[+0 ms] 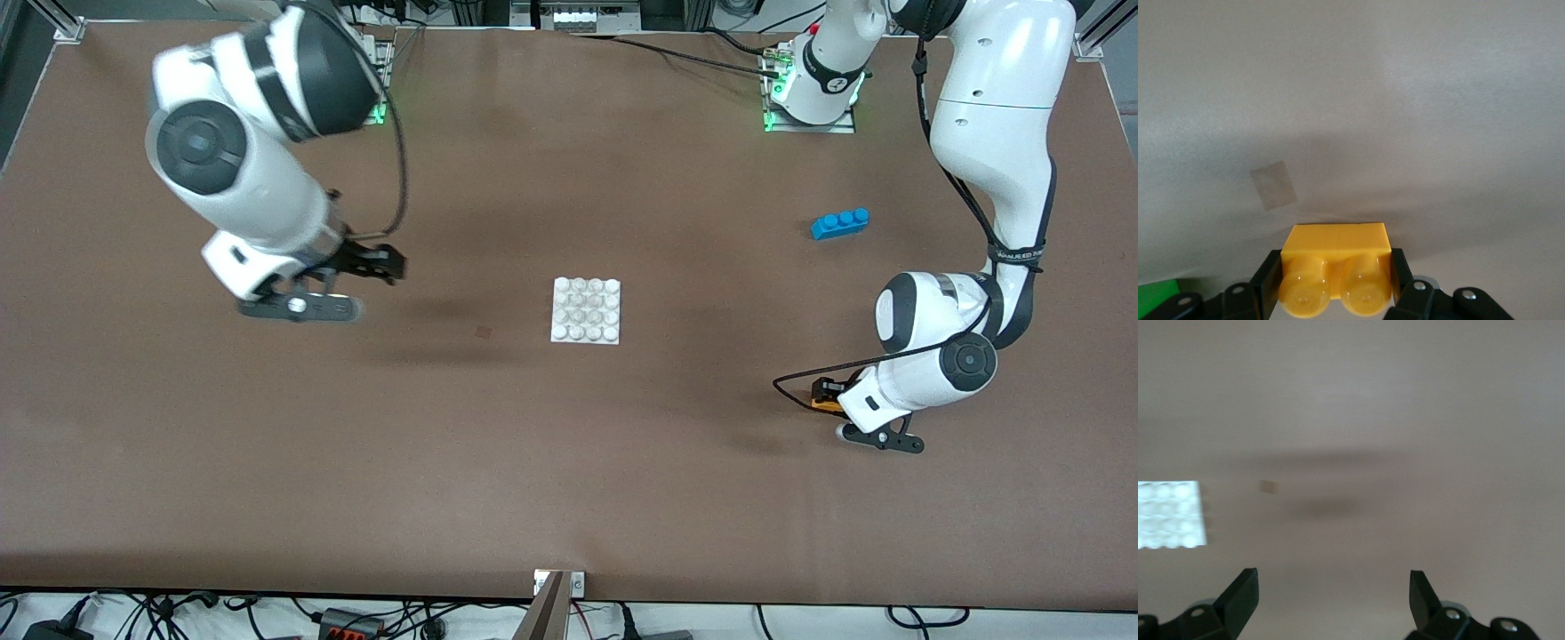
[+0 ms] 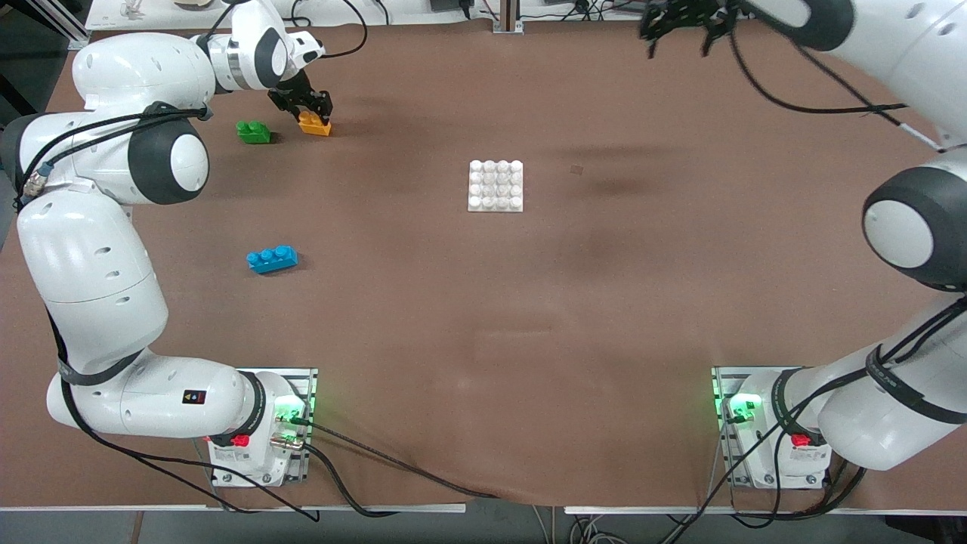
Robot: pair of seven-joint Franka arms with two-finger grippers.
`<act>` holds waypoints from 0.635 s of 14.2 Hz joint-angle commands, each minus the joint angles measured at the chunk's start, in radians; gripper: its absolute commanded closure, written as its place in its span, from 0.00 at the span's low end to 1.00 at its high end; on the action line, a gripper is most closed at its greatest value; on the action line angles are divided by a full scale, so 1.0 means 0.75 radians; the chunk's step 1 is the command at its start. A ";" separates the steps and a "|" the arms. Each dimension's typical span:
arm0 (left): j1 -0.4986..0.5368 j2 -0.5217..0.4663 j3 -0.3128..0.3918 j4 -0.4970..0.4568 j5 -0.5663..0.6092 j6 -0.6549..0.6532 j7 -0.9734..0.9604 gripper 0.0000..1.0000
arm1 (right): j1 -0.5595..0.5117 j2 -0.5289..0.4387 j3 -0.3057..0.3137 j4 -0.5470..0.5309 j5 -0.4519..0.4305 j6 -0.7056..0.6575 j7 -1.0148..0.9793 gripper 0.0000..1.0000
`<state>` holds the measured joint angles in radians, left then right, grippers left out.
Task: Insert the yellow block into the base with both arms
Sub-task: 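Release the plate and retract the right gripper while the left lifts the block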
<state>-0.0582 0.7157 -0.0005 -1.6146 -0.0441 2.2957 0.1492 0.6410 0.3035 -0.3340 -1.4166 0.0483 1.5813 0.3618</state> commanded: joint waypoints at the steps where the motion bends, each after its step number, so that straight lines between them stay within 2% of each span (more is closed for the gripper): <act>1: -0.016 -0.062 -0.020 -0.003 0.020 -0.062 0.012 0.46 | -0.014 -0.126 -0.115 -0.040 -0.044 -0.146 -0.195 0.00; 3: -0.016 -0.087 -0.061 -0.001 0.020 -0.105 -0.003 0.46 | -0.061 -0.167 -0.211 -0.048 -0.034 -0.182 -0.410 0.00; 4: -0.016 -0.095 -0.067 0.003 0.020 -0.124 -0.009 0.46 | -0.126 -0.176 -0.211 -0.052 -0.032 -0.190 -0.530 0.00; 5: -0.021 -0.099 -0.067 0.003 0.018 -0.126 -0.009 0.46 | -0.214 -0.182 -0.185 -0.068 -0.032 -0.182 -0.618 0.00; 6: -0.027 -0.107 -0.067 0.005 0.018 -0.134 -0.011 0.46 | -0.310 -0.188 -0.120 -0.093 -0.034 -0.178 -0.694 0.00; 9: -0.045 -0.136 -0.085 0.013 0.008 -0.195 -0.035 0.47 | -0.504 -0.278 0.015 -0.142 -0.040 -0.170 -0.779 0.00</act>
<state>-0.0851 0.6414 -0.0529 -1.6064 -0.0441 2.1909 0.1435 0.3425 0.1638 -0.4133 -1.4744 0.0275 1.4445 -0.1976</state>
